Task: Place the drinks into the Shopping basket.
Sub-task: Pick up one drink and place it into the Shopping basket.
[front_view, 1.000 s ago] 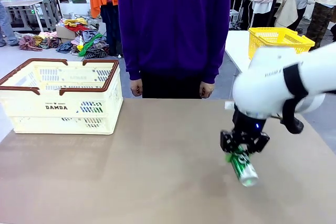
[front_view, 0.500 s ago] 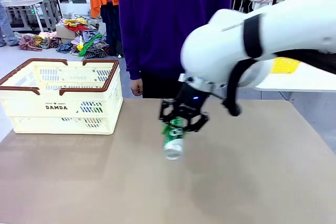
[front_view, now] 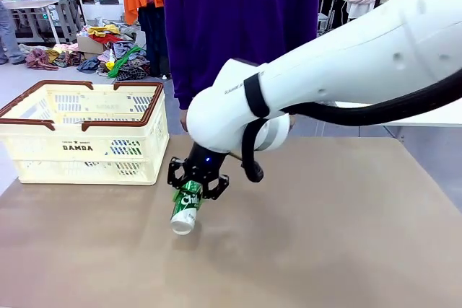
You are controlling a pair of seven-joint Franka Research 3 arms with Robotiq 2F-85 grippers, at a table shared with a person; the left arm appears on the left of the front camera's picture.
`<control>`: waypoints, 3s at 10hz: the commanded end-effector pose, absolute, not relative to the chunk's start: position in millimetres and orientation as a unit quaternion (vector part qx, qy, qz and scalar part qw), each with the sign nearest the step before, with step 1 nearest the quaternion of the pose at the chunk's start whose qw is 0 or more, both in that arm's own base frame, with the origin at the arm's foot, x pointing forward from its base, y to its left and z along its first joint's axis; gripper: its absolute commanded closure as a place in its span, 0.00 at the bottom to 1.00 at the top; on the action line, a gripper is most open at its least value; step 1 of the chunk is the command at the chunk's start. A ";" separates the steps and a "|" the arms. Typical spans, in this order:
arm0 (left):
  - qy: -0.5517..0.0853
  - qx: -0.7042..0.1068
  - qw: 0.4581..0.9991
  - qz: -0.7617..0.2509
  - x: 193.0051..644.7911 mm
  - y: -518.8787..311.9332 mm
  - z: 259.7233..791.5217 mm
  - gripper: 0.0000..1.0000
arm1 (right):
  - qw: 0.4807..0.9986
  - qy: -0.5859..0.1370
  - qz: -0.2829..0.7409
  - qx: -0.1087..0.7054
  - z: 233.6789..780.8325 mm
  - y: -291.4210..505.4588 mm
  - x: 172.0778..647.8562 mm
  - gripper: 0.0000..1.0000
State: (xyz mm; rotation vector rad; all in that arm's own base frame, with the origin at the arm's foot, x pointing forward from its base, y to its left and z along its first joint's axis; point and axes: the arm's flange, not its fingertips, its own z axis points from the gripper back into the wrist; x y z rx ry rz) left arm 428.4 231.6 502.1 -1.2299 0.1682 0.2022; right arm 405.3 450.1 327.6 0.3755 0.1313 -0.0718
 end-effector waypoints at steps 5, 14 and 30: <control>0.085 -0.576 0.808 0.097 425.1 230.4 505.2 0.00 | 0.984 0.071 -0.039 0.161 315.8 466.1 414.2 1.00; 0.085 -0.576 0.808 0.097 425.1 230.4 505.2 0.00 | 0.983 0.085 -0.012 0.165 292.9 467.8 417.3 1.00; 0.085 -0.576 0.808 0.097 425.1 230.4 505.2 0.00 | 0.991 0.076 0.001 0.114 406.8 376.1 348.2 0.00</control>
